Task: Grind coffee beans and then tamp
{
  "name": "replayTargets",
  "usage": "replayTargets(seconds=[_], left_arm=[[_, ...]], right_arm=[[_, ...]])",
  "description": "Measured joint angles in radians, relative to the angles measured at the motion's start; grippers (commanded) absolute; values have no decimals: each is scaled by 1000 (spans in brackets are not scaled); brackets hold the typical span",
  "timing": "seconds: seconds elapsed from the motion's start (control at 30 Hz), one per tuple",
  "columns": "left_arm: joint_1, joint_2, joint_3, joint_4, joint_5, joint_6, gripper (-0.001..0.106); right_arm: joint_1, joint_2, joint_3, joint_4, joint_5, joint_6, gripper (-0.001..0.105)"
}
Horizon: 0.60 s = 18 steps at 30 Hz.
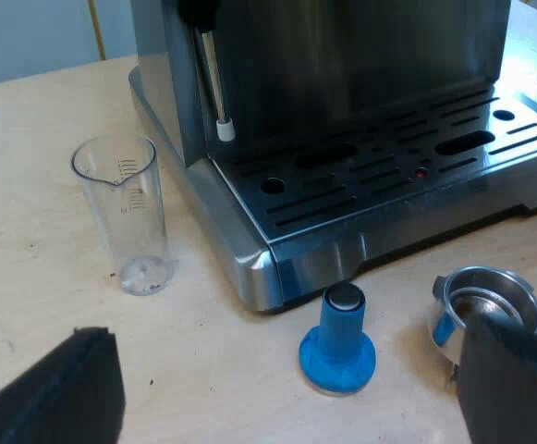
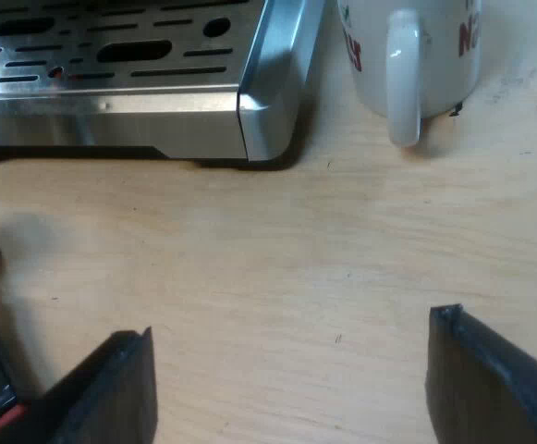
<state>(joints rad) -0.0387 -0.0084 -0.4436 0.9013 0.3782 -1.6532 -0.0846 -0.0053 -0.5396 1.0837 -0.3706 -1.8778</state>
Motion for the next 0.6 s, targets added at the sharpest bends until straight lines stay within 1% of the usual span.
replayTargets(seconds=[0.6], left_arm=[[0,0,0,0,0,0,78]], right_arm=[[0,0,5,-10,-3,0,63]])
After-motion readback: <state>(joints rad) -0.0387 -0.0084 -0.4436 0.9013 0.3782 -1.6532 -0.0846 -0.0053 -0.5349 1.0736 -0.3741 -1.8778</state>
